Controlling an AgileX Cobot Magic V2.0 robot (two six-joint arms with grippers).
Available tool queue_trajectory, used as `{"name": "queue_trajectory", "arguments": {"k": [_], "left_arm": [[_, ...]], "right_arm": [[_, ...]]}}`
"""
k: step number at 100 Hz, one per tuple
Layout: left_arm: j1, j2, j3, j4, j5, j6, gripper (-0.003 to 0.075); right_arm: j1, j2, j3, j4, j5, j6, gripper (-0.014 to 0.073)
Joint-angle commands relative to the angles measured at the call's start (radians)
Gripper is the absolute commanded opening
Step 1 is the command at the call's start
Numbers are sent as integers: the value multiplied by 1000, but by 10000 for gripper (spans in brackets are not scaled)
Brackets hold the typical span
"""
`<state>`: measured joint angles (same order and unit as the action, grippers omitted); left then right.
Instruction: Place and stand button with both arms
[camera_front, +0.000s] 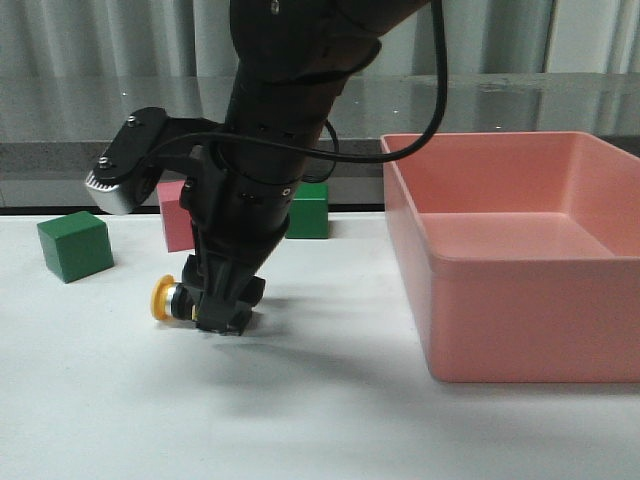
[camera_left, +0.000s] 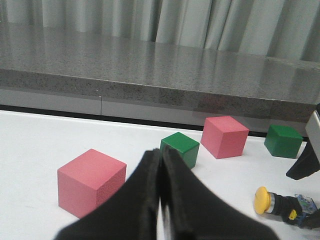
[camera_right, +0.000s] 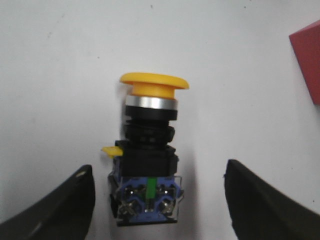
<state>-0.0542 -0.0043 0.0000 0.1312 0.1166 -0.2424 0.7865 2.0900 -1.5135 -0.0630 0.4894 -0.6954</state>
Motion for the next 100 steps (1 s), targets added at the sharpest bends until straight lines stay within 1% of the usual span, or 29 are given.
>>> {"name": "queue_trajectory", "arguments": {"k": [1,7,12,19,23,24,26,31,33,34,38,39,44,53,61,70,84,100], "left_arm": [[-1,-30,45,-9,-79,-8,-20],[-1,-30,45,-9,-79,-8,-20],[-1,-30,45,-9,-79,-8,-20],[-1,-30,45,-9,-79,-8,-20],[-1,-30,45,-9,-79,-8,-20],[-1,-30,45,-9,-79,-8,-20],[-1,-30,45,-9,-79,-8,-20],[-1,-30,45,-9,-79,-8,-20],[-1,-30,45,-9,-79,-8,-20],[-1,-30,45,-9,-79,-8,-20],[-1,-30,45,-9,-79,-8,-20],[-1,-30,45,-9,-79,-8,-20],[-1,-30,45,-9,-79,-8,-20],[-1,-30,45,-9,-79,-8,-20],[-1,-30,45,-9,-79,-8,-20],[-1,-30,45,-9,-79,-8,-20],[-1,-30,45,-9,-79,-8,-20],[-1,-30,45,-9,-79,-8,-20]], "right_arm": [[-1,-73,-32,-1,-18,-8,545],[-4,-97,-32,-1,5,-6,524],[-4,-125,-32,-1,28,5,486],[-6,-171,-32,-1,50,43,388],[-7,-200,-32,-1,56,82,300],[-10,-206,-32,-1,57,89,267],[-14,-220,-32,-1,59,111,232],[-26,-253,-32,-1,66,166,87],[-33,-268,-32,-1,70,190,52],[-36,-277,-32,-1,71,198,17],[-54,-301,-30,-1,80,244,-72],[-57,-311,-29,-1,80,261,-79],[-82,-346,-19,-1,78,313,-56],[-140,-423,18,-1,54,393,-62],[-199,-503,84,-1,-17,453,-62],[-260,-616,210,-1,-138,505,-62],[-362,-816,444,-1,-306,546,-62],[-476,-1048,669,0,-380,548,-62]]}}
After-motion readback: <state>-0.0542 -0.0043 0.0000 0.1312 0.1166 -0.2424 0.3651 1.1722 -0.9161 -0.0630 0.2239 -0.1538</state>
